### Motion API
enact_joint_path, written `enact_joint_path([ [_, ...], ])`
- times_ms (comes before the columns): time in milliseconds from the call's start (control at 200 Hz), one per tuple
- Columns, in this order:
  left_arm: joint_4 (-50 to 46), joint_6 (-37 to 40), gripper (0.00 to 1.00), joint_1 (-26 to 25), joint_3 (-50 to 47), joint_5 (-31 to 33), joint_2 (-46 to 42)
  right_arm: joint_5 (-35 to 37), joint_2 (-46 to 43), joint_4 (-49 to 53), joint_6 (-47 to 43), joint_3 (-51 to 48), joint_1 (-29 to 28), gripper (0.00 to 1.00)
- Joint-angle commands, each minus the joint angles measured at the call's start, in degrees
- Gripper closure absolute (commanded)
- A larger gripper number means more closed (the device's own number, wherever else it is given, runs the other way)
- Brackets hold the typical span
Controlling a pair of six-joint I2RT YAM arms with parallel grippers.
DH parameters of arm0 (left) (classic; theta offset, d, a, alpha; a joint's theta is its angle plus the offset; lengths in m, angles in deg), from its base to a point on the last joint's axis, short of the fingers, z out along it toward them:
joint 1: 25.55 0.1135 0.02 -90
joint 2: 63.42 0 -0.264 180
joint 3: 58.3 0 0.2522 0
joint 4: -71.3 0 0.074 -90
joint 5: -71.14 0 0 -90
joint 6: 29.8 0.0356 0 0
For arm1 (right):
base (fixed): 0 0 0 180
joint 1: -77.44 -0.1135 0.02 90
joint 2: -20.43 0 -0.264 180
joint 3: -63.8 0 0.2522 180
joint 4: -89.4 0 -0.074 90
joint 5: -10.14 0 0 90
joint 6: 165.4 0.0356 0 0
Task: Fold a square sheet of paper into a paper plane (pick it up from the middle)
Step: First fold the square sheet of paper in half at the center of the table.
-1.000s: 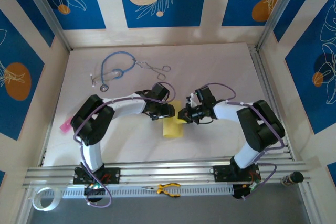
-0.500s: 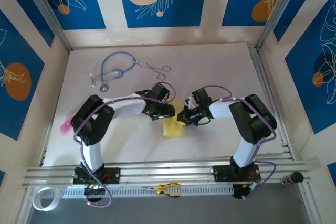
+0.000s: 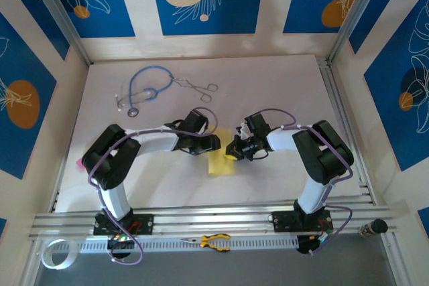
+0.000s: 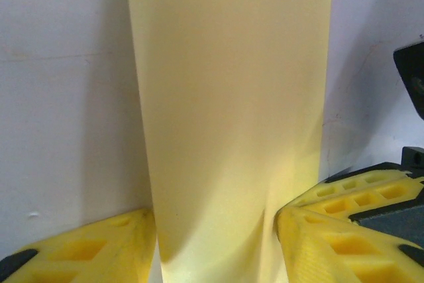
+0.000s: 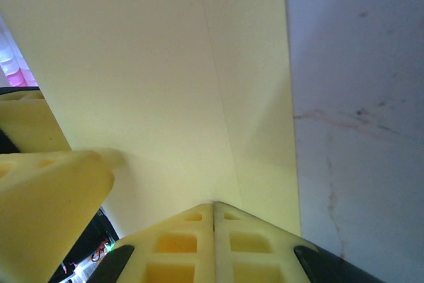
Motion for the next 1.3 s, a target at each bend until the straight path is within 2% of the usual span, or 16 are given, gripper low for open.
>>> enact_joint_path([
  [0, 4.1, -1.0, 0.49, 0.3, -1.6, -2.8, -0.8, 2.1, -0.2, 3.1, -0.4, -0.2, 0.0, 0.97],
  [420, 2.0, 0.7, 0.64, 0.6, -1.0, -2.4, -0.1, -1.6, -4.2, 0.5, 0.8, 0.5, 0.0, 0.93],
  [605, -1.9, 1.5, 0.63, 0.1, 1.6, -0.7, 1.4, 0.8, -10.7, 3.0, 0.9, -0.2, 2.1, 0.88],
  [815, -6.8, 1.6, 0.57, -0.9, 4.5, 2.8, 2.3, 2.6, -17.9, 4.6, 1.2, -4.9, 8.5, 0.86],
  [1005, -9.9, 2.2, 0.56, -1.9, 7.1, 4.4, 4.2, 1.2, -19.4, 5.0, 0.6, -6.9, 11.5, 0.86],
  [1296, -12.2, 3.7, 0.52, -3.0, 9.4, 5.6, 5.7, 0.1, -18.7, 3.6, 0.9, -7.6, 11.1, 0.86],
])
